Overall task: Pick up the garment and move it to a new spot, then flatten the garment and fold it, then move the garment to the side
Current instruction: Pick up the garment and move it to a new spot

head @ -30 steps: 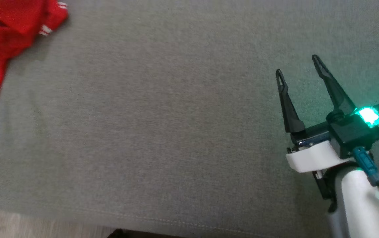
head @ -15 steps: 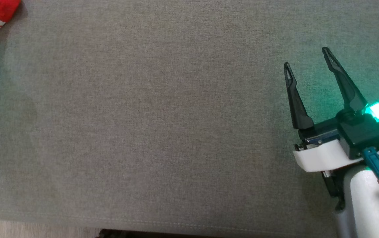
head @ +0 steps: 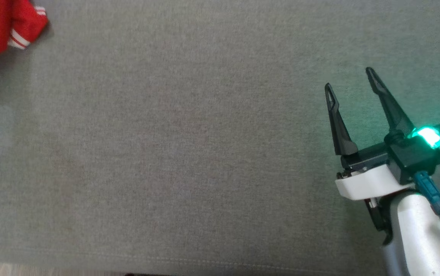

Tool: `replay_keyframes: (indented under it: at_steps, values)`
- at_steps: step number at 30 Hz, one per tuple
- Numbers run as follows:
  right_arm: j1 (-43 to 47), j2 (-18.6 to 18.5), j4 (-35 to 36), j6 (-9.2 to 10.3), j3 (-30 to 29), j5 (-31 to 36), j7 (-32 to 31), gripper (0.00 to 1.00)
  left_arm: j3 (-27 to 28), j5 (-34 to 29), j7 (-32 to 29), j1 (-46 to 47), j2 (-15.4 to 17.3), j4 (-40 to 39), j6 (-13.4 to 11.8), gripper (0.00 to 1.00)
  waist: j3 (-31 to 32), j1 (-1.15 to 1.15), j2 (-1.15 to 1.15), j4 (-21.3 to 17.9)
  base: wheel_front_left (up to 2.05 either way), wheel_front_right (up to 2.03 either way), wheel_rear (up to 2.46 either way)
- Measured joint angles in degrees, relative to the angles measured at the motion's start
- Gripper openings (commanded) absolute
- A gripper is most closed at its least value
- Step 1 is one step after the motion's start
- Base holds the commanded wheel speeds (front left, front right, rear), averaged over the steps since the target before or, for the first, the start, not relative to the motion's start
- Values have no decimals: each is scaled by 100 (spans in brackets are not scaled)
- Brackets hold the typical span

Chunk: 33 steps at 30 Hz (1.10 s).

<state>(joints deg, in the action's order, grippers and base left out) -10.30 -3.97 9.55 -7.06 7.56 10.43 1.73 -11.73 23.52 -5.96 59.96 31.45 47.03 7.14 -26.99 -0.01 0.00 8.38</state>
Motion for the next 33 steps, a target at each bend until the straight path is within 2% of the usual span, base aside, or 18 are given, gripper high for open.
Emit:
replay_keyframes:
  at_steps: [5,10,18,24,28,33]
  values:
    - [18,31,-553,0,-20,-334,347,100,-784,-79,-240,259,11,-748,45,0,570,0,0,-165,0,0,0]
    - [77,46,-898,0,57,-760,592,100,-1468,153,-547,479,-200,-1578,45,0,1133,-1,0,-407,0,0,0]
    - [404,87,-1213,0,0,-1031,793,100,-2318,732,-743,675,-738,-2476,45,0,1920,-1,0,-1004,0,0,0]
    - [511,98,-1237,0,-207,-1137,890,100,-2536,1246,-703,610,-1177,-2981,46,0,2245,-1,0,-1389,0,0,0]
    - [772,101,-1283,0,-256,-1192,932,100,-2568,1477,-532,-124,-1245,-3151,-45,0,2262,-1,1,-1440,0,0,0]
    - [805,118,-1341,0,-257,-1207,990,100,-2548,1870,-4,-2013,-1244,-2614,-486,0,2164,0,0,-1442,0,0,0]
